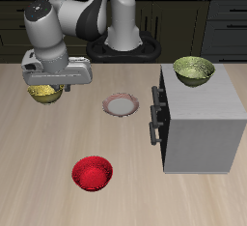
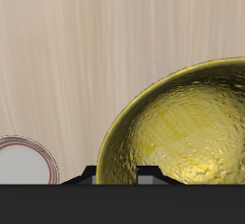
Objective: Place the yellow bowl on the plate
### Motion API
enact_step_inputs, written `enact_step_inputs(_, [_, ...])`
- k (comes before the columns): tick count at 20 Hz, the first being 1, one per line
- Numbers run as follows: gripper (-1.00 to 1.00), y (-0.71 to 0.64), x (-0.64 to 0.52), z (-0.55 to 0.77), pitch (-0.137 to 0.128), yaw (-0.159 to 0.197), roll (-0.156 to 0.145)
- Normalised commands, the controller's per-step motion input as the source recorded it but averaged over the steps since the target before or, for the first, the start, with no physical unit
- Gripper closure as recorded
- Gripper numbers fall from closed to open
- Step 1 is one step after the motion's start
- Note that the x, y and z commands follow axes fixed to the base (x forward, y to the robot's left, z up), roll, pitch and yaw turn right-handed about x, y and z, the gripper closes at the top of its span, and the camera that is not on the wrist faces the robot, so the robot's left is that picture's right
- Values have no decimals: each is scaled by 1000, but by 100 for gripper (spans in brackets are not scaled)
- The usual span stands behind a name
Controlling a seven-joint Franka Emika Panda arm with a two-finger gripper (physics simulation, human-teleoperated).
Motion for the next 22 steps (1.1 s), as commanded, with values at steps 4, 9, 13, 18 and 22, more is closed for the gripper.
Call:
enact_step_inputs(4, [100,44,-233,171,-40,5,5])
enact_step_inputs(9, [100,111,-179,35,-23,-9,-5])
enact_step_inputs(13, [100,262,-215,33,-33,-7,-12])
enact_step_inputs(18, [100,276,-104,-40,6,-13,2])
enact_step_inputs(22, [100,130,-9,-18,-7,5,-32])
